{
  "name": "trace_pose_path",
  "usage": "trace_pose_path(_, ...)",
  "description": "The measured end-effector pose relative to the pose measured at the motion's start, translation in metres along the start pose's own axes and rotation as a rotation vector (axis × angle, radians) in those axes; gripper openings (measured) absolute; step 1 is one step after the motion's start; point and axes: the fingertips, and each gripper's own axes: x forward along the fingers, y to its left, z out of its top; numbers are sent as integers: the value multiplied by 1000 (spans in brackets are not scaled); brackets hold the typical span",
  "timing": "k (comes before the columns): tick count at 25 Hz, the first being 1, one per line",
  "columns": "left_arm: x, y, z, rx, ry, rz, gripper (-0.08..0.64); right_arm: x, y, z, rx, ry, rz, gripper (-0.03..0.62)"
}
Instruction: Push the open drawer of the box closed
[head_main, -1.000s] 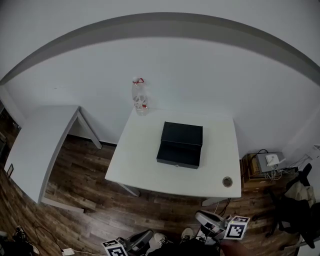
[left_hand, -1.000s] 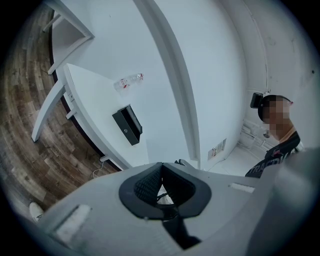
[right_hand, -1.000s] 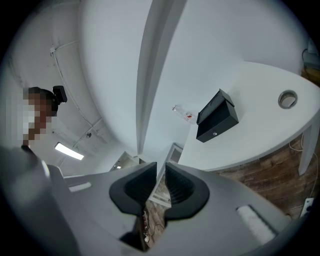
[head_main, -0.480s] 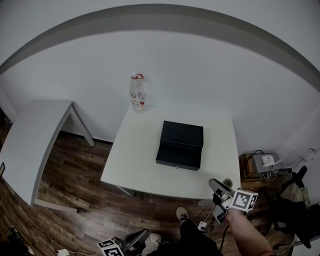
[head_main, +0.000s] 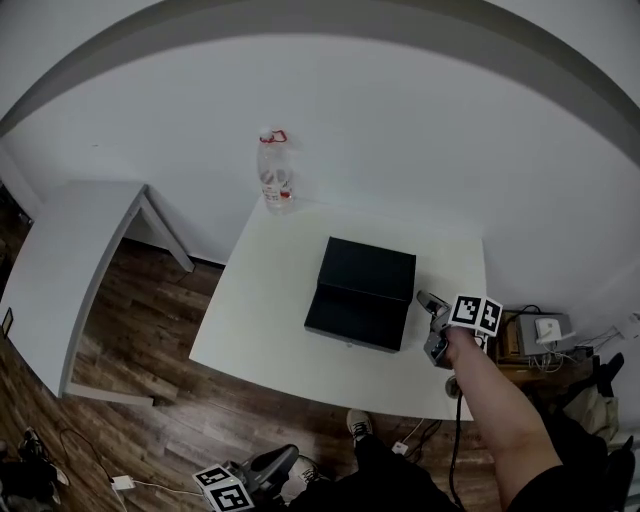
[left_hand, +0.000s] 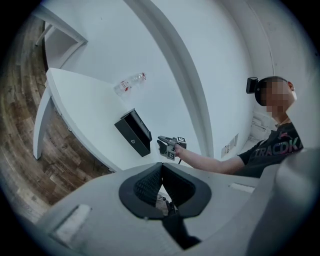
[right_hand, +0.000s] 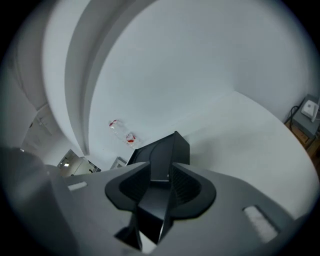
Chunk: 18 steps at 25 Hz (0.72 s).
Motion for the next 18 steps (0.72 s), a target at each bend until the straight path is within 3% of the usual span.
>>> trace_pose_path(6, 48, 7, 3, 22, 33, 39, -5, 47, -21, 8, 2, 95, -6, 132)
trace_pose_path(11, 87, 24, 6, 72, 62, 75, -3, 61, -21, 6, -59, 177, -7, 112)
trace_pose_path(14, 112, 34, 8, 114, 88, 99, 12, 62, -18, 4, -66, 188, 10, 76)
trace_pose_path(18, 141, 50, 13, 161, 122, 154, 24, 62, -15, 2, -89, 193, 15, 74)
